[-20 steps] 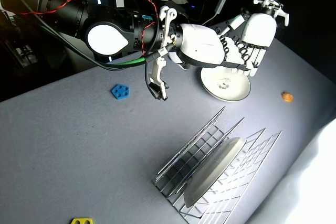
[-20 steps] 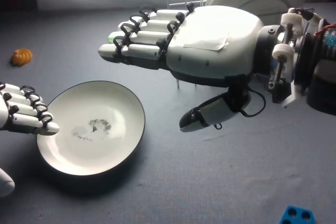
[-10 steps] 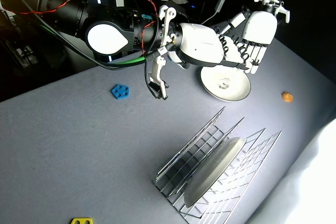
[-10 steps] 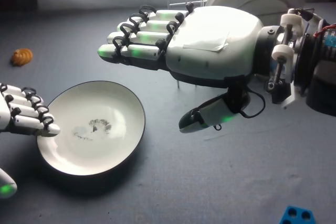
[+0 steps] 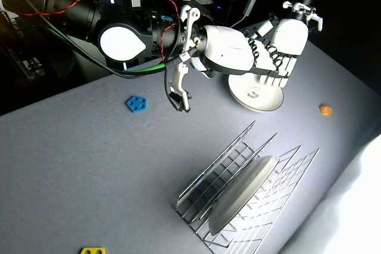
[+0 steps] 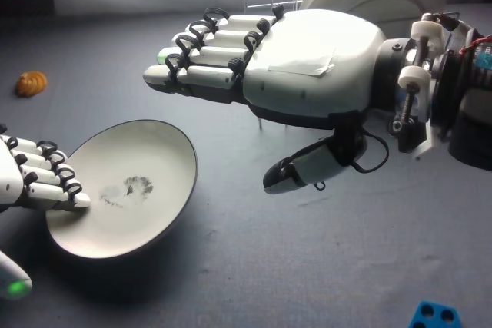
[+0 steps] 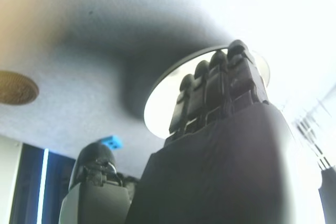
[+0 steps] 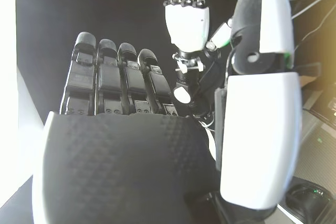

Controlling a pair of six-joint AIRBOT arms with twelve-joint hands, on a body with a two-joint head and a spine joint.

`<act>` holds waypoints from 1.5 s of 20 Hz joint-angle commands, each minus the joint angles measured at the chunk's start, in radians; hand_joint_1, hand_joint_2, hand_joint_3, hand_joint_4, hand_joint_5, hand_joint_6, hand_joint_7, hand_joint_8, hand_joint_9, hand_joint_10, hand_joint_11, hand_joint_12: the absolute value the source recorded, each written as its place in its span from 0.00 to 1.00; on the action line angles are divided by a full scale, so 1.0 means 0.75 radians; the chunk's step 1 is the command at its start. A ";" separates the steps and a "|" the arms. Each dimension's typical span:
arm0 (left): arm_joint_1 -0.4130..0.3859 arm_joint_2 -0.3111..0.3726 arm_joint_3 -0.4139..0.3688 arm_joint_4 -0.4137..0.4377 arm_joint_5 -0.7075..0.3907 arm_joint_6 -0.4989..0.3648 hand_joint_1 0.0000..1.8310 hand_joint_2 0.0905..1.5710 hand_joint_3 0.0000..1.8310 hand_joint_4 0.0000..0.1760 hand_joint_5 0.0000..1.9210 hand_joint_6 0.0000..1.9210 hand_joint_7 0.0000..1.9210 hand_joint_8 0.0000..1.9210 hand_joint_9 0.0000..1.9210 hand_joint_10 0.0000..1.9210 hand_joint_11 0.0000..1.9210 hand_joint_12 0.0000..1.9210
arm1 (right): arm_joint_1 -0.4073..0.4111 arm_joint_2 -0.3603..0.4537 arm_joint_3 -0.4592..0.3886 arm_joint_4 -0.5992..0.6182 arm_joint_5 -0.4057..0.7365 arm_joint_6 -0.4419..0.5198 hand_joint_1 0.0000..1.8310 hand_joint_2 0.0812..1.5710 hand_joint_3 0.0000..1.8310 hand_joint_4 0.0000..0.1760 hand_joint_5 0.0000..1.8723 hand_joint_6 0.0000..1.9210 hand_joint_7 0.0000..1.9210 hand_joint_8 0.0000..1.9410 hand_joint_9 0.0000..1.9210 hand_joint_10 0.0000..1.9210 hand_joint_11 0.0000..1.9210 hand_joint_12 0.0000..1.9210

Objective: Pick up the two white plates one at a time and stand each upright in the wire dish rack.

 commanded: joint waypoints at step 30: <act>0.088 -0.051 0.009 -0.018 0.008 0.007 0.00 0.64 0.00 0.00 0.00 0.00 0.00 0.00 0.00 0.00 0.00 0.00 | -0.115 -0.567 0.411 0.013 0.185 -0.394 0.61 0.55 0.00 0.00 0.00 0.00 0.00 0.00 0.00 0.00 0.00 0.23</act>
